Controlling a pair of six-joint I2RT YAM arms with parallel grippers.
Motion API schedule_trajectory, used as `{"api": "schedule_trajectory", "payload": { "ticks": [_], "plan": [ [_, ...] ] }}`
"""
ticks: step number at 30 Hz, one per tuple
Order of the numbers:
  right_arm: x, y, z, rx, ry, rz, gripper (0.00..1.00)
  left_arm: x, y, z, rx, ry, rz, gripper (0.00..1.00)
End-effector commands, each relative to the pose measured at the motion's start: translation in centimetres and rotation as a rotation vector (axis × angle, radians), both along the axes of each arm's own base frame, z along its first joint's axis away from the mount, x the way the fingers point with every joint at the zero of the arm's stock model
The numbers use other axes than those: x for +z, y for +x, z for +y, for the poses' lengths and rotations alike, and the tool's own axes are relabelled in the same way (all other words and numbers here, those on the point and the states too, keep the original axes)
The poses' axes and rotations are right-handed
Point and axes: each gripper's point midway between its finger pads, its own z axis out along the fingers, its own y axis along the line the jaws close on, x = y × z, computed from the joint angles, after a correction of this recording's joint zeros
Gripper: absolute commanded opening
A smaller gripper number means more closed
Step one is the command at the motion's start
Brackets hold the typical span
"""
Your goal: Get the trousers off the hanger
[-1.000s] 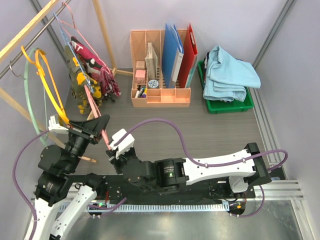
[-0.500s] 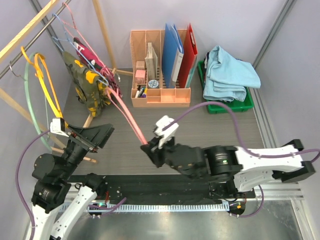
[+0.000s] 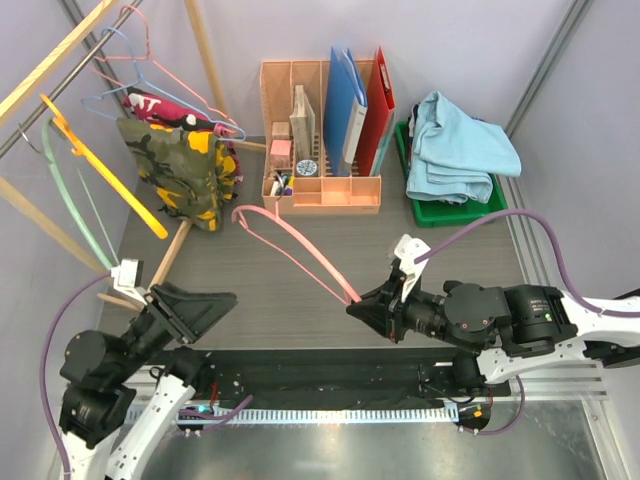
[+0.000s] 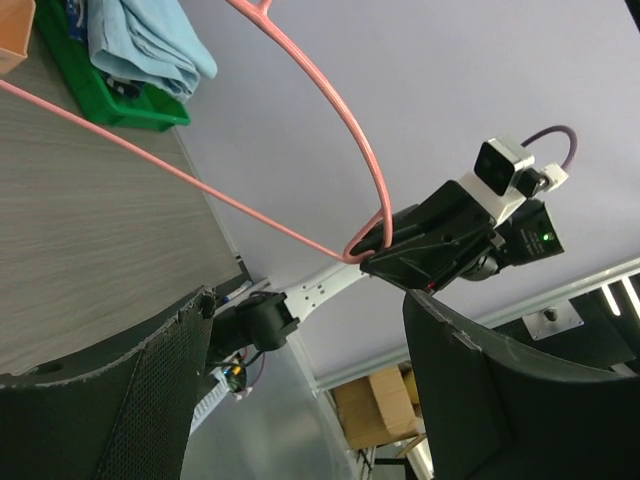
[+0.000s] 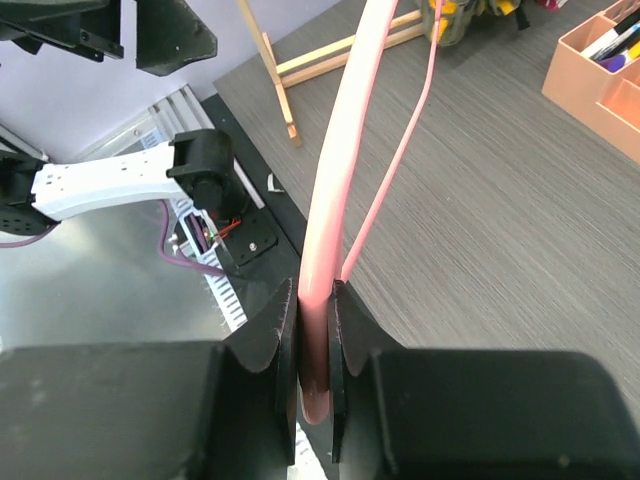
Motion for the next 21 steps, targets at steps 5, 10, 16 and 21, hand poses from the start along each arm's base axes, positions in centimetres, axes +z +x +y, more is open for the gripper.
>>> {"api": "schedule_trajectory", "payload": {
  "ticks": [5, 10, 16, 21],
  "plan": [
    [3.9, 0.0, 2.5, 0.065, 0.06, -0.105, 0.01, -2.6, -2.6, 3.1, 0.108, 0.108, 0.002, 0.77],
    [5.6, 3.5, 4.6, 0.071, 0.086, -0.121, 0.01, -2.8, -4.4, 5.1, 0.168, 0.119, -0.017, 0.78],
    [6.9, 6.3, 8.0, 0.145, 0.11, -0.128, 0.01, -3.1, -5.3, 5.9, 0.185, 0.15, -0.014, 0.78],
    [9.4, 8.5, 10.9, 0.2, 0.151, -0.122, 0.01, -3.1, -5.5, 5.7, 0.174, 0.155, -0.019, 0.78]
  ]
}}
